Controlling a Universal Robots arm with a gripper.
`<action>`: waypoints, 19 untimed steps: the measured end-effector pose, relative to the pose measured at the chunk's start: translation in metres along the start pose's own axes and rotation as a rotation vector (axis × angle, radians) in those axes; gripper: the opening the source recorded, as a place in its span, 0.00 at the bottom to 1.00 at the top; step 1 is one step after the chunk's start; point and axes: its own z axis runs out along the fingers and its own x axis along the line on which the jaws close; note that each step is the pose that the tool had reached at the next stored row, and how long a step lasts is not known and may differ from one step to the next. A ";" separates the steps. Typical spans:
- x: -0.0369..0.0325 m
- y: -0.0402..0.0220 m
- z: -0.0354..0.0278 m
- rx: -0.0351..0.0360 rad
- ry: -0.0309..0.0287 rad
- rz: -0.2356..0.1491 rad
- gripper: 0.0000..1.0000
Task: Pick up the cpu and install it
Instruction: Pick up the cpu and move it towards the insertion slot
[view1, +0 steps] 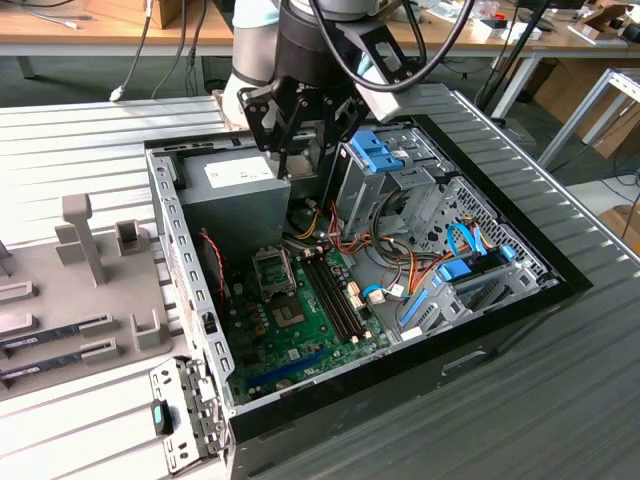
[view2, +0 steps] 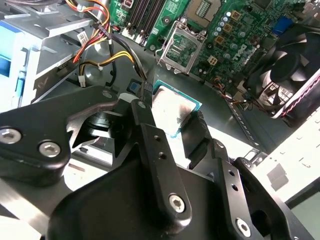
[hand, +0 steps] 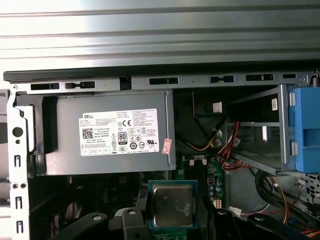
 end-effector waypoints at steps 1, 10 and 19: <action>-0.0006 -0.0001 0.0001 0.0000 0.0000 0.000 0.47; -0.0088 -0.0011 0.0013 0.0001 0.0000 0.000 0.47; -0.0160 -0.0021 0.0025 0.0000 0.0000 0.000 0.47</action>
